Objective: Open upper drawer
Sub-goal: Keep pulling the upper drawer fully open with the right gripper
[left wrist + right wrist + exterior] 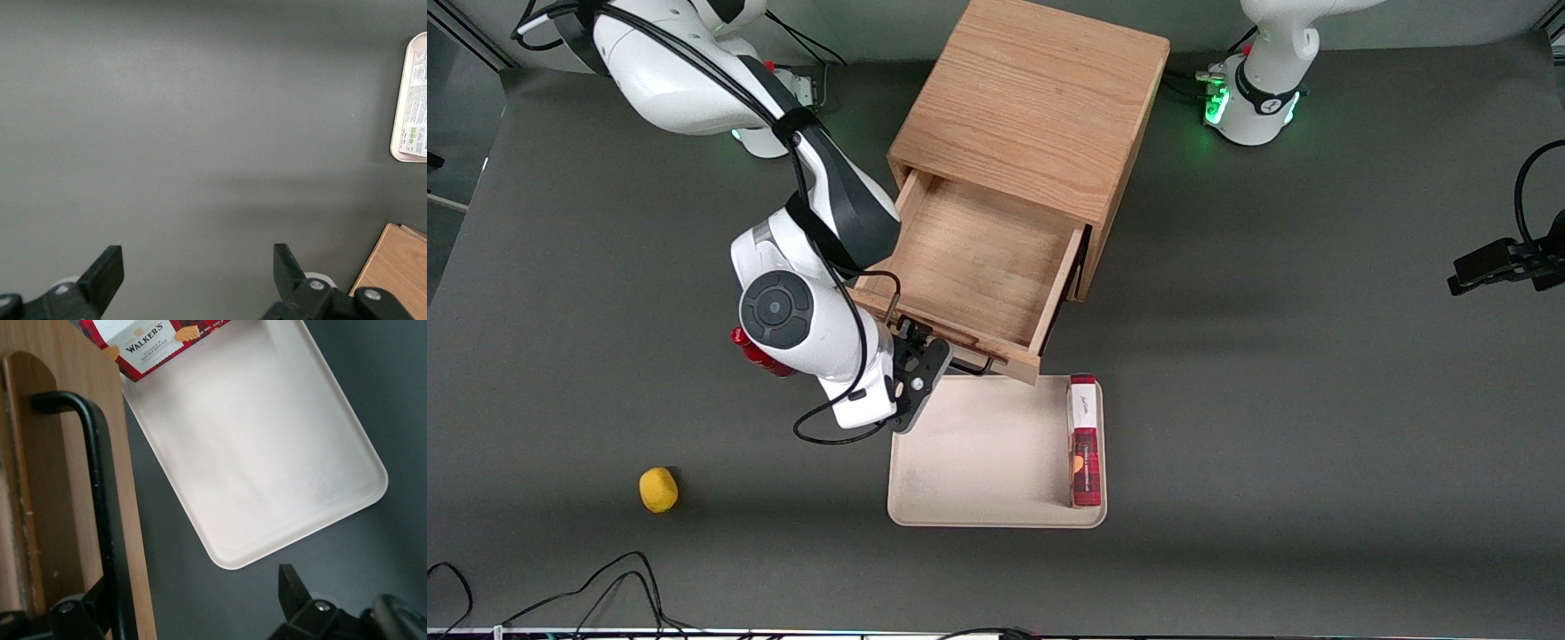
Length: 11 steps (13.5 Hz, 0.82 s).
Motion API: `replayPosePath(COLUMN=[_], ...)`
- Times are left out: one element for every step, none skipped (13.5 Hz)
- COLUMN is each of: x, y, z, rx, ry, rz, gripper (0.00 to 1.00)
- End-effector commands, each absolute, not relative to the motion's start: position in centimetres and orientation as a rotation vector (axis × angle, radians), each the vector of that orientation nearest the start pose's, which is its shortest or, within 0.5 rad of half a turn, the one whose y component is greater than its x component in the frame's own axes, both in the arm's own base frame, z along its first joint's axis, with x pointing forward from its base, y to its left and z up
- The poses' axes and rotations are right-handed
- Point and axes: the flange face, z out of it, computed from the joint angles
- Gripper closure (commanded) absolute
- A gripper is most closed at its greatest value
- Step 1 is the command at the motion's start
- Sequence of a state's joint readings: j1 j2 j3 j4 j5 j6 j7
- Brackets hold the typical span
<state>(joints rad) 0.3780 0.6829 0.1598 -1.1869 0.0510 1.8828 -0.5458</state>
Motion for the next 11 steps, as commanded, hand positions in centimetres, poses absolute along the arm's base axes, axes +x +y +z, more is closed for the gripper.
replayPosePath(x=[66.4, 66.6, 66.7, 66.9, 67.1, 67.1, 67.2, 67.4, 67.5, 67.6, 67.9], y=[35.7, 35.7, 35.7, 35.7, 35.8, 35.8, 35.8, 35.7, 35.6, 35.6, 35.0], z=[39.5, 39.4, 39.7, 39.8, 39.8, 39.9, 40.3, 40.4, 40.4, 40.6, 40.7], rx=[-2.598, -2.601, -2.601, -2.6, -2.601, -2.601, -2.601, -2.603, -2.605, -2.605, -2.612], ry=[-1.494, -1.491, -1.486, -1.486, -1.483, -1.483, -1.482, -1.48, -1.479, -1.479, -1.467], rz=[-0.059, -0.059, -0.07, -0.08, -0.084, -0.089, -0.103, -0.107, -0.11, -0.117, -0.12], gripper=[0.0, 0.0, 0.0, 0.0, 0.0, 0.0, 0.0, 0.0, 0.0, 0.0, 0.0])
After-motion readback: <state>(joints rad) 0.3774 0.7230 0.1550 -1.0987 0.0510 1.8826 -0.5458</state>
